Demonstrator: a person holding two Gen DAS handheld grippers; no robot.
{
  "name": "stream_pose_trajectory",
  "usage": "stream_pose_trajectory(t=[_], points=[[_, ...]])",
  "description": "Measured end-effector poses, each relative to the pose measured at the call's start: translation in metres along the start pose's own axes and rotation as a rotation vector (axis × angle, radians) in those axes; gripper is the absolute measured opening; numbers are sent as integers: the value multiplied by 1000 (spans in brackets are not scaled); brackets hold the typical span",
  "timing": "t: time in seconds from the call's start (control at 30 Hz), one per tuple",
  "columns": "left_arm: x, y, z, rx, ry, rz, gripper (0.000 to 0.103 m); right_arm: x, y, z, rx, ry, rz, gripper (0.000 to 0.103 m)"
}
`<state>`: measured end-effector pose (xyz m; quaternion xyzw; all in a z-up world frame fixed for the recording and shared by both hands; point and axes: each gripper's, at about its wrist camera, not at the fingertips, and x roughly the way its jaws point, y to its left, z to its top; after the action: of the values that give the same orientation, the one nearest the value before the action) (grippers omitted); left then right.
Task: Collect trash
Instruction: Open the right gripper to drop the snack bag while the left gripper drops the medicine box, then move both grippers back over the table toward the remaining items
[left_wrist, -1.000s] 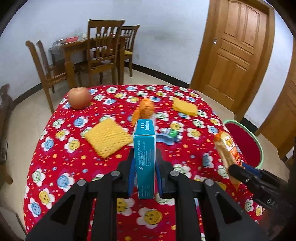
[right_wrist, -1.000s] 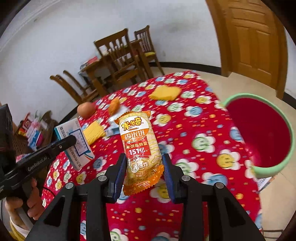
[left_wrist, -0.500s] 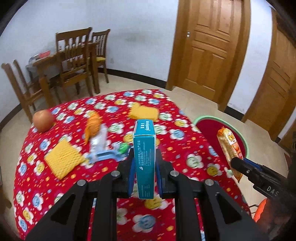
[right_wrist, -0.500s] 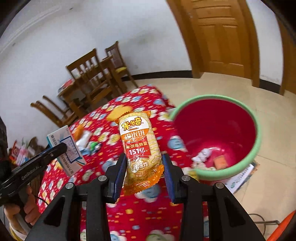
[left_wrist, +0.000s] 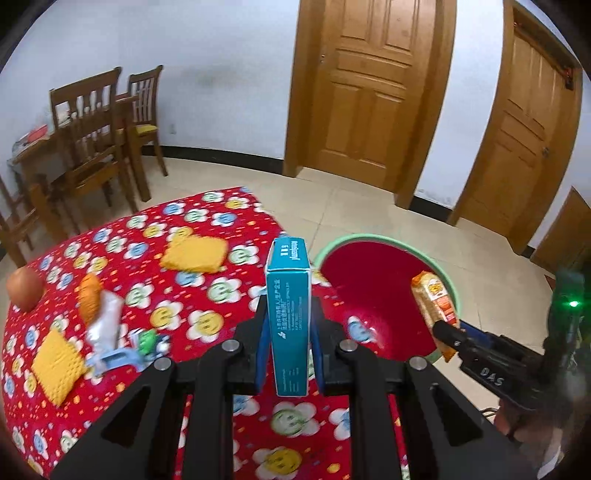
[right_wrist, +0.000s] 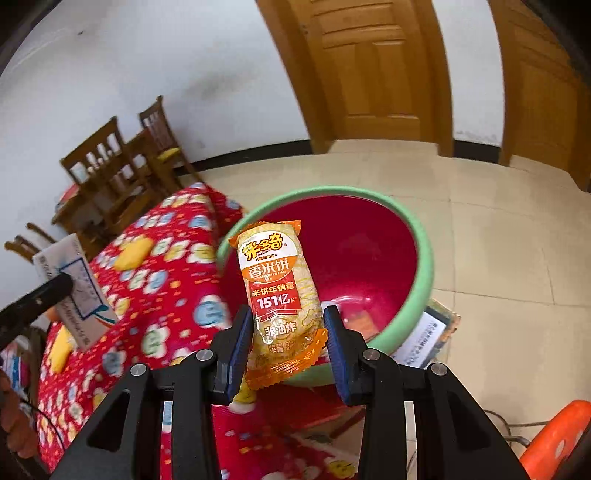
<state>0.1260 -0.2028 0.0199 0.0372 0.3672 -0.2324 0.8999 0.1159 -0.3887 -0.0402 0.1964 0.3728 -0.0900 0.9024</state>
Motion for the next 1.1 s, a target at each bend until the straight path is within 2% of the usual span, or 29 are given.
stream_pose_trajectory(t=[0.2, 0.7, 0.9, 0.93, 1.07, 1.1], points=[[21, -17, 9, 24, 15, -26, 19, 7, -16, 3, 49, 4, -6, 43], [65, -62, 19, 85, 48, -116, 19, -15, -37, 7, 112, -77, -58, 43], [75, -72, 20, 97, 59, -124, 19, -21, -44, 6, 132, -88, -62, 44], [75, -72, 19, 97, 62, -128, 22, -22, -45, 5, 133, -90, -62, 44], [72, -70, 18, 94, 49, -98, 53, -26, -45, 5, 137, -98, -59, 44], [71, -69, 18, 94, 46, -89, 55, -27, -44, 4, 138, -101, -56, 44]])
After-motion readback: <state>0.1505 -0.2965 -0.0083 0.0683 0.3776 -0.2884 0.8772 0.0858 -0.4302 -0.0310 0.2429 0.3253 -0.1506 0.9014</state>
